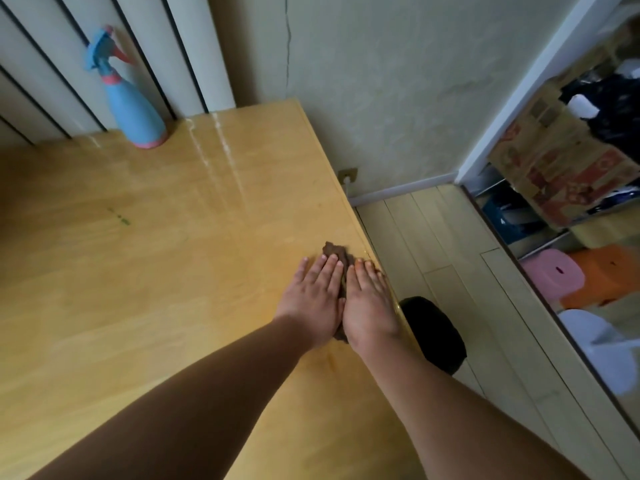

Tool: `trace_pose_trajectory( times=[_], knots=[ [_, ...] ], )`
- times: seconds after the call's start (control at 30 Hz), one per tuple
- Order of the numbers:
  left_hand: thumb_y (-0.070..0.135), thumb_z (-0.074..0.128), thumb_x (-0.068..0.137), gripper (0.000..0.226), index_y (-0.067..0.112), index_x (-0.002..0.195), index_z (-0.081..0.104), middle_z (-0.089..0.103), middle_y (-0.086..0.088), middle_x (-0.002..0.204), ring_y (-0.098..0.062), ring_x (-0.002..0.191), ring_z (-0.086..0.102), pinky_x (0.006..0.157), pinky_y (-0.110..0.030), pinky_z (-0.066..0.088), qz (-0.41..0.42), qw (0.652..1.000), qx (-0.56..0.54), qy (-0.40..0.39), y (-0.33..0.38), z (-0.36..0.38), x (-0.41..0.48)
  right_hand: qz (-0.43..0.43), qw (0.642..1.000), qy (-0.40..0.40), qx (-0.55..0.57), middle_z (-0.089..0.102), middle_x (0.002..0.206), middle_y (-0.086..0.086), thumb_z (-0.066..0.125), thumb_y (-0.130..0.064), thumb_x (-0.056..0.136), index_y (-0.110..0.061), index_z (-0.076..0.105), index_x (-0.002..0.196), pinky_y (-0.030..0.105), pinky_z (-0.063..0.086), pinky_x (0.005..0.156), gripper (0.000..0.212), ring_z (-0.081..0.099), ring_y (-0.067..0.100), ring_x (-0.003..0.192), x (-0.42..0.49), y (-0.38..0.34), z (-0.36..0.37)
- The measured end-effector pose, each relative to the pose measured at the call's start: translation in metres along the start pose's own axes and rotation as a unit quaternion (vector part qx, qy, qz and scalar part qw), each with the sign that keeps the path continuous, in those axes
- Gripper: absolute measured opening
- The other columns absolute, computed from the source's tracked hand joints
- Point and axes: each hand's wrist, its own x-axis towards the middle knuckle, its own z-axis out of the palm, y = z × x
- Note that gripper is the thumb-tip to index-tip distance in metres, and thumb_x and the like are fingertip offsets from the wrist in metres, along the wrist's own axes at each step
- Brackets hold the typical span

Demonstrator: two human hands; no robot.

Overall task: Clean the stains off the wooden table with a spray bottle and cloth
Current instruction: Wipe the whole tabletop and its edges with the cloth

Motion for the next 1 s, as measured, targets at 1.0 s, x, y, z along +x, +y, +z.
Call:
trace_pose_trajectory(
  times=[1.0],
  knots=[
    [0.04, 0.006, 0.104, 0.061, 0.011, 0.153, -0.015, -0.021, -0.005, 0.16, -0.02, 0.146, -0.025, 0.117, -0.044, -0.021, 0.021, 0.998, -0.052, -0.003, -0.041, 0.025, -0.071, -0.03, 0.999, 0.024, -0.021, 0.018, 0.159, 0.014, 0.032, -0.018, 0.096, -0.001, 0.024, 0.149, 0.032, -0.007, 0.119, 0.057, 0.012, 0.026, 0.148, -0.038, -0.063, 0.027]
  ],
)
